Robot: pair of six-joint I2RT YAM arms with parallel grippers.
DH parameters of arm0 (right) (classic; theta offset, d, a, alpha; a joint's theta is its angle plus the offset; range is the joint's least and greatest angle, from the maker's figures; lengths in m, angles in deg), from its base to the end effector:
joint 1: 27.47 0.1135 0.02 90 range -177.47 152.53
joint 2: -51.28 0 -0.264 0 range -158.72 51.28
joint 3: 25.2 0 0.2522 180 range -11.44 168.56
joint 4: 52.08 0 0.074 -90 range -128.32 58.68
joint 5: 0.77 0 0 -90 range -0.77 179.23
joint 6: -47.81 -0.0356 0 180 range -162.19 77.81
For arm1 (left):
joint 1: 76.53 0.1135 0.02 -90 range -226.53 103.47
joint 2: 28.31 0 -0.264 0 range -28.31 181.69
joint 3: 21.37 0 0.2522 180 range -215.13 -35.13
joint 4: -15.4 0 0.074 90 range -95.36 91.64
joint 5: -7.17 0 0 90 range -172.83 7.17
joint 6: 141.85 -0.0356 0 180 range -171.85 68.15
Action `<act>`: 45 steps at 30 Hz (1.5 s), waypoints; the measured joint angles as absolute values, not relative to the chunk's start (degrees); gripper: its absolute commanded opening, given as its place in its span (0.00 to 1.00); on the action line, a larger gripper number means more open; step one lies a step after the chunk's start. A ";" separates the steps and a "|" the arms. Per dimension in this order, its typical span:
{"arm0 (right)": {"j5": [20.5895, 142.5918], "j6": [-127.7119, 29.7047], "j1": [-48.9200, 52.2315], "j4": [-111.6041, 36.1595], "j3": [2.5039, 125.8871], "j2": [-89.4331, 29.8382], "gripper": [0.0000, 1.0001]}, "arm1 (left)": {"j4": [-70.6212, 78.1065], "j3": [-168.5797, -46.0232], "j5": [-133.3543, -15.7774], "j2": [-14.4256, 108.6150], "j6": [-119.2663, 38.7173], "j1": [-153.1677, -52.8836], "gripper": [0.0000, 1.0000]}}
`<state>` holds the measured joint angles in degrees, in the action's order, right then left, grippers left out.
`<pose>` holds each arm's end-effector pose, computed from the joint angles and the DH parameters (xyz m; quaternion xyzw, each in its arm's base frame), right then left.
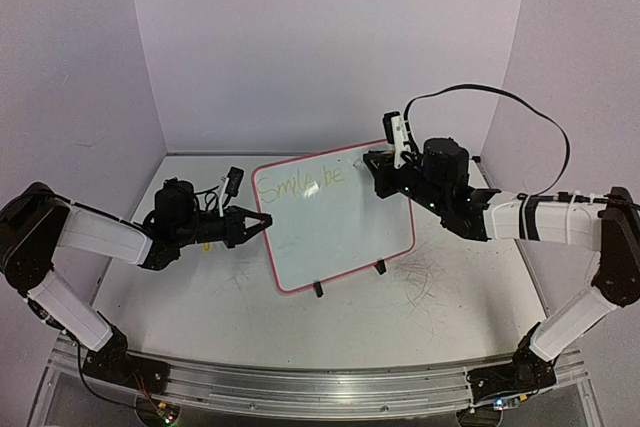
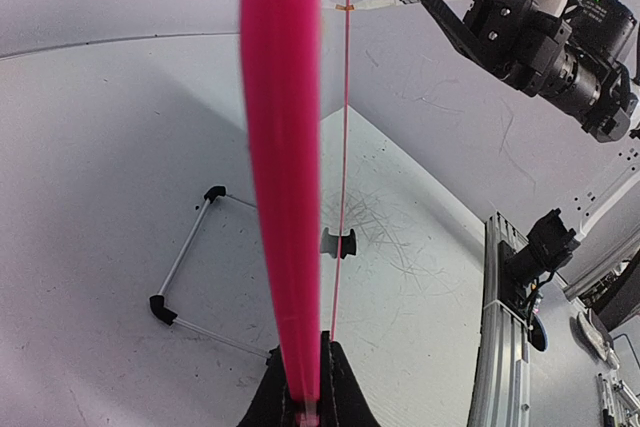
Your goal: Write a sentence on the whiteboard
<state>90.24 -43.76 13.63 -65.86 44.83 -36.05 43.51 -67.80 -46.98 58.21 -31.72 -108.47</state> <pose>0.2701 0.2348 0.2955 -0.2407 0.6876 0.2432 0.6404 0.2415 -0.1751 0.1932 0.2688 0.7155 -0.4778 0.4332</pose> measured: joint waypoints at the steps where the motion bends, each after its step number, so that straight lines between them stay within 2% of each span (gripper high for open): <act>1: 90.19 -43.77 13.63 -65.87 44.83 -36.05 0.00 | 43.51 -67.80 -46.99 58.21 -31.71 -108.47 0.00; 29: 88.07 -45.48 13.65 -66.13 43.24 -36.11 0.00 | 42.62 -67.78 -47.16 57.81 -31.87 -108.47 0.00; 45: 90.75 -45.30 13.70 -66.07 43.54 -36.02 0.00 | 42.59 -67.78 -47.23 57.79 -31.84 -108.47 0.00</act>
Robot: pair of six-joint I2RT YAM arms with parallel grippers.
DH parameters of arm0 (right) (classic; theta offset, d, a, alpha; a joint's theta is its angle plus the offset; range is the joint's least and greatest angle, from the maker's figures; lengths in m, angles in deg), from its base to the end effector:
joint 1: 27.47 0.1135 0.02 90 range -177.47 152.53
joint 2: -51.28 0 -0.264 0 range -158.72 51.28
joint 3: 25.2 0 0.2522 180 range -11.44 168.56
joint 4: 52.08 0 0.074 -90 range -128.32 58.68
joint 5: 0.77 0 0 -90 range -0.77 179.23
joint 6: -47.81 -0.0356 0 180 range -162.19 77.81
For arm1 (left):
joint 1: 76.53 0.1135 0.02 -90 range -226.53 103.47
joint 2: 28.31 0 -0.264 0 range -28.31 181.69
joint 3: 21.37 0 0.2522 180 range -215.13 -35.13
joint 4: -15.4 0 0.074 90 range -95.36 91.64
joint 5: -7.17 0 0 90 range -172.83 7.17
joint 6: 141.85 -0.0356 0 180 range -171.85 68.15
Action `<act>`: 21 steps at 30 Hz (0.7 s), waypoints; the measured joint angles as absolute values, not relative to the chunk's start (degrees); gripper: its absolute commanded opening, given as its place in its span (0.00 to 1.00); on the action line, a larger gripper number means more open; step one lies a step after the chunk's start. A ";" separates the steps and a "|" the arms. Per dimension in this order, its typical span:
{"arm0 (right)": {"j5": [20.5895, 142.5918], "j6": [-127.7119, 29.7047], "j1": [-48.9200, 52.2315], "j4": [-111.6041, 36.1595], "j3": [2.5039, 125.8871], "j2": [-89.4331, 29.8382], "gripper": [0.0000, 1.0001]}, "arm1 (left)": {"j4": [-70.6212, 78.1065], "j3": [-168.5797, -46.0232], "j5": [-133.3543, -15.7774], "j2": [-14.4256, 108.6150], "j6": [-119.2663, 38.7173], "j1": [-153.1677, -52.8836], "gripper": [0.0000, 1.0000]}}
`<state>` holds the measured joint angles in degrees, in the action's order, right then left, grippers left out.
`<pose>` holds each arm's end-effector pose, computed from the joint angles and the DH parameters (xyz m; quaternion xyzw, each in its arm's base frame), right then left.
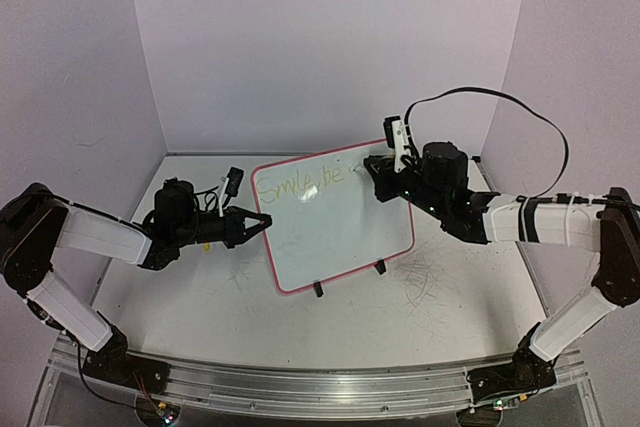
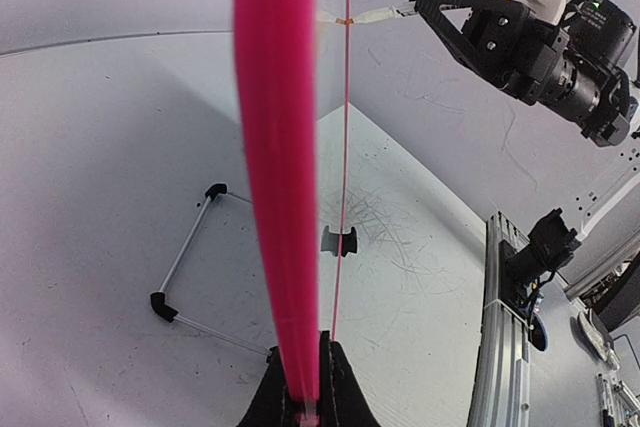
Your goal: Write a sentence on the whiteboard
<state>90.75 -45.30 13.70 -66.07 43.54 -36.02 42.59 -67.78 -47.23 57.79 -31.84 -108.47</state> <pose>0.2685 0.2336 0.2882 -0.2310 0.6975 0.2466 0.6320 0.2407 -0.1745 0.1935 0.2675 0.7186 -0.4753 0.4313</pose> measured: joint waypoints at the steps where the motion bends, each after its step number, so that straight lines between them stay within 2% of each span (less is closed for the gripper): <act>1: 90.88 -45.25 13.70 -66.07 43.71 -36.02 0.00 | 42.59 -67.78 -47.23 57.79 -31.86 -108.47 0.00; 21: 91.48 -45.73 13.70 -66.36 44.19 -36.23 0.00 | 42.33 -67.78 -47.16 57.71 -32.09 -108.47 0.00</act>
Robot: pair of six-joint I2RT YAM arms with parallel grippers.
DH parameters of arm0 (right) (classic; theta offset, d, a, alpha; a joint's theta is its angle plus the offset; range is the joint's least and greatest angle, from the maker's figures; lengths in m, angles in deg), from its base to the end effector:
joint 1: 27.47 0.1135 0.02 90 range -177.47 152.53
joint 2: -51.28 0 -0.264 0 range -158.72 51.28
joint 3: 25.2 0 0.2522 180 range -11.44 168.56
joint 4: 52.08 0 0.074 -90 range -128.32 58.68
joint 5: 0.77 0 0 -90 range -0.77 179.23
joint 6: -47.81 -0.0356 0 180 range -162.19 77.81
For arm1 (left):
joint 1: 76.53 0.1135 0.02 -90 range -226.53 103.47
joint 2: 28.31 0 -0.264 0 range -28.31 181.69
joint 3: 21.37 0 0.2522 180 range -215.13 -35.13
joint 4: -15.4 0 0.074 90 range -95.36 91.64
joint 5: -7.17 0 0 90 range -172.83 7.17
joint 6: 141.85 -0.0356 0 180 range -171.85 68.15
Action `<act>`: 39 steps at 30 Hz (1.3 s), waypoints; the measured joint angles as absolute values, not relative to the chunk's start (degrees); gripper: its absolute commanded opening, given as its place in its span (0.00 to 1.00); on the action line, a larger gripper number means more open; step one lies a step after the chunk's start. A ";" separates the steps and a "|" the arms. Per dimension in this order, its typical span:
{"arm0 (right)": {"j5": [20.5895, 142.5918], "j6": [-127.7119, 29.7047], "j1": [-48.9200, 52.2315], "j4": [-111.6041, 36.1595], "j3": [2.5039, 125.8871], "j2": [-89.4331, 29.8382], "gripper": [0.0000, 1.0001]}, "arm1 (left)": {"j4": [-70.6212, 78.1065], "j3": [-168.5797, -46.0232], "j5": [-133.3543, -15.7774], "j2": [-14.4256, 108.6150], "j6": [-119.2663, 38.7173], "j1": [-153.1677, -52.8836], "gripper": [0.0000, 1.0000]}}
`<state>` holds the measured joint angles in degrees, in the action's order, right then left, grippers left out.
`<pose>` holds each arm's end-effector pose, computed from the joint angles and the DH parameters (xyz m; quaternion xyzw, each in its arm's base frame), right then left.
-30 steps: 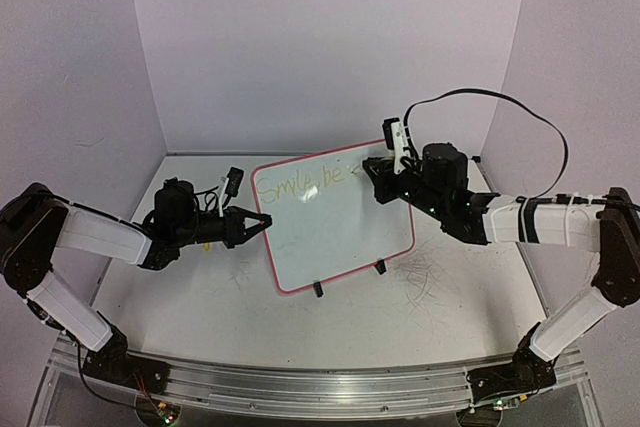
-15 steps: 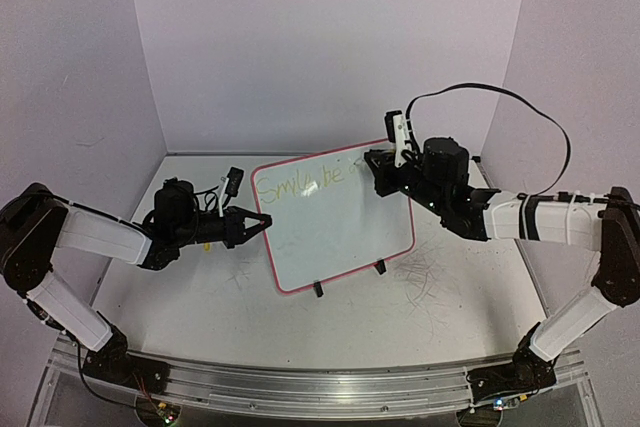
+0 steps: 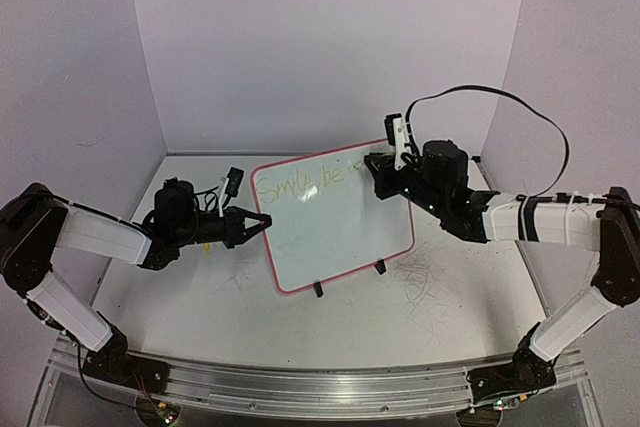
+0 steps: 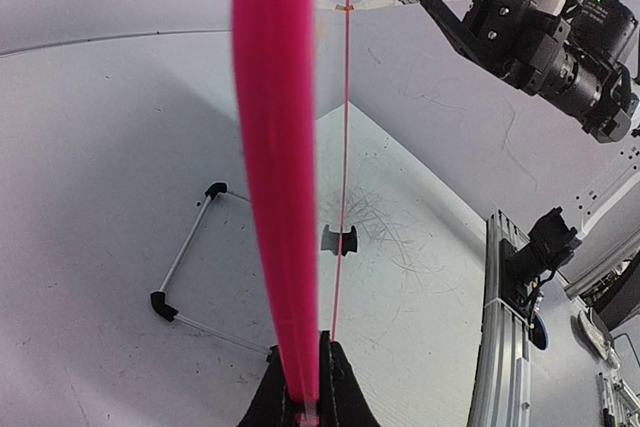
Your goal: Write a sentence on the whiteboard
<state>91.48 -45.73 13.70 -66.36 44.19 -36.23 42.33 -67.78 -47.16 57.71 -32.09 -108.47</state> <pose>0.2701 0.2343 0.2915 -0.2228 0.6956 0.2465 0.6370 0.2405 -0.1744 0.1935 0.2691 0.7188 -0.4745 0.4309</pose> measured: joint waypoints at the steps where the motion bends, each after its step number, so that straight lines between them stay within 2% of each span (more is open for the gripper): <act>1: 91.44 -45.88 13.70 -66.40 43.75 -36.21 0.00 | 42.21 -67.78 -47.25 57.71 -32.05 -108.47 0.00; 11: 90.74 -47.75 13.80 -66.57 39.83 -35.22 0.00 | 42.13 -67.78 -47.45 57.68 -31.89 -108.47 0.00; 29: 89.62 -48.99 15.54 -64.93 39.77 -33.58 0.00 | 42.07 -67.75 -47.24 57.44 -32.44 -108.51 0.00; 34: 88.99 -49.39 13.51 -65.09 38.69 -28.26 0.00 | 41.77 -67.69 -47.21 57.18 -32.61 -108.51 0.00; 39: 88.46 -48.83 12.19 -65.72 39.96 -30.32 0.00 | 41.67 -67.69 -47.23 57.14 -32.61 -108.51 0.00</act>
